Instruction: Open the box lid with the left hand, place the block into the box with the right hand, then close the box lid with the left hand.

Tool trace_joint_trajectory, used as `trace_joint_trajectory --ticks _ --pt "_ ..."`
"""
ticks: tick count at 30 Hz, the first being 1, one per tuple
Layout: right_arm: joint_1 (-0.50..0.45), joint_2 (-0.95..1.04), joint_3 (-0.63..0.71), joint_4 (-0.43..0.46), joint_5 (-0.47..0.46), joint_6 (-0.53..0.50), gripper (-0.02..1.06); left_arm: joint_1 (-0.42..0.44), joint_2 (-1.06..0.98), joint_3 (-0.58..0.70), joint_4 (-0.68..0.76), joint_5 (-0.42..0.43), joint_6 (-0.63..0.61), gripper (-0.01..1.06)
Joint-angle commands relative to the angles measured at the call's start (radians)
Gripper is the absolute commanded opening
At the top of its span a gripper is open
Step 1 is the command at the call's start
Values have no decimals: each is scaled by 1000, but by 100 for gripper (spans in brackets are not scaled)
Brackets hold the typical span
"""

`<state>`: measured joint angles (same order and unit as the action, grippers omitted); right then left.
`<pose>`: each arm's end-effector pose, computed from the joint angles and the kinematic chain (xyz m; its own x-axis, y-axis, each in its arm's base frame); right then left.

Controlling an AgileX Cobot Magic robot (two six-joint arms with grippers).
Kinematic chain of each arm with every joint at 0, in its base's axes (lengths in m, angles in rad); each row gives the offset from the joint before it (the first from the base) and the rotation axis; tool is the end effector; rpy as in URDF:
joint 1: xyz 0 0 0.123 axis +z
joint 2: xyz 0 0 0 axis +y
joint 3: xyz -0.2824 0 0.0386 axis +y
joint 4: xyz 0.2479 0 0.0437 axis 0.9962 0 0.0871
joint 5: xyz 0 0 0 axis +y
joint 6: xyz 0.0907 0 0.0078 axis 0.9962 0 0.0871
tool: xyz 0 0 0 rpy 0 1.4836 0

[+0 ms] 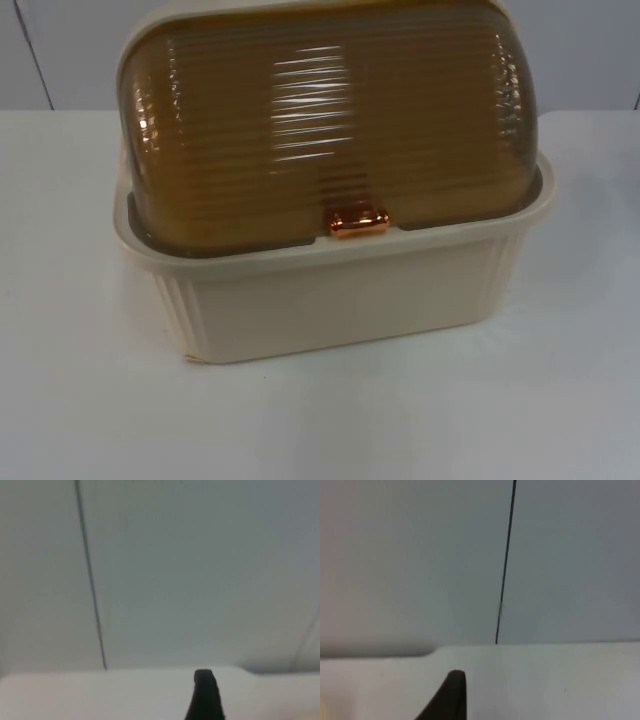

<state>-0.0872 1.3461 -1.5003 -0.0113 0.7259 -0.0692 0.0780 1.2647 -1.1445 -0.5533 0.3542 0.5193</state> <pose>0.2923 -0.0262 0.4456 -0.4698 -0.0368 -0.8820 0.0574 0.9957 -0.0721 0.2879 0.0058 0.3878 -0.3310 -0.0316 -0.9431 0.0929 0.9935 -0.0658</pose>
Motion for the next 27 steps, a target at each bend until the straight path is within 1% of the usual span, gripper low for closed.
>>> trace_joint_trajectory --ticks 1,3,4,5,7,9,10,11,12,14,17,19,23,24,27 --pt "4 -1 41 -9 -1 -32 105 5 -3 3 0 58 -16 58" --pt "4 -4 125 4 -33 -32 105 5 -6 1 51 113 -93 58" --pt "4 -8 167 19 -59 -32 105 5 -7 -5 106 143 -141 58" --pt "4 -8 167 19 -59 -32 105 5 -7 -5 106 143 -141 58" --pt "4 -26 248 65 -122 -30 105 5 -7 -41 255 229 -256 58" --pt "4 -53 308 123 -180 -28 105 5 -12 -90 345 273 -346 58" --pt "4 -67 330 133 -198 -28 105 5 -14 -121 362 309 -353 58" --pt "4 -67 330 133 -198 -28 105 5 -14 -121 362 309 -353 58" --pt "4 -82 346 133 -202 -28 105 5 -14 -152 363 359 -346 58" --pt "4 -111 359 133 -172 -28 105 5 -17 -194 358 440 -315 58" --pt "4 -165 359 126 -128 -28 105 -15 -69 -196 286 422 -254 58" --pt "4 -193 359 126 -120 -28 105 -23 -93 -196 267 416 -230 58" --pt "2 -315 359 119 -100 -28 105 -42 -182 -196 283 410 -224 58" --pt "2 -315 359 119 -100 -28 105 -42 -182 -196 283 410 -224 58" --pt "2 -384 359 119 -51 -28 105 -42 -229 -194 281 426 -228 58"
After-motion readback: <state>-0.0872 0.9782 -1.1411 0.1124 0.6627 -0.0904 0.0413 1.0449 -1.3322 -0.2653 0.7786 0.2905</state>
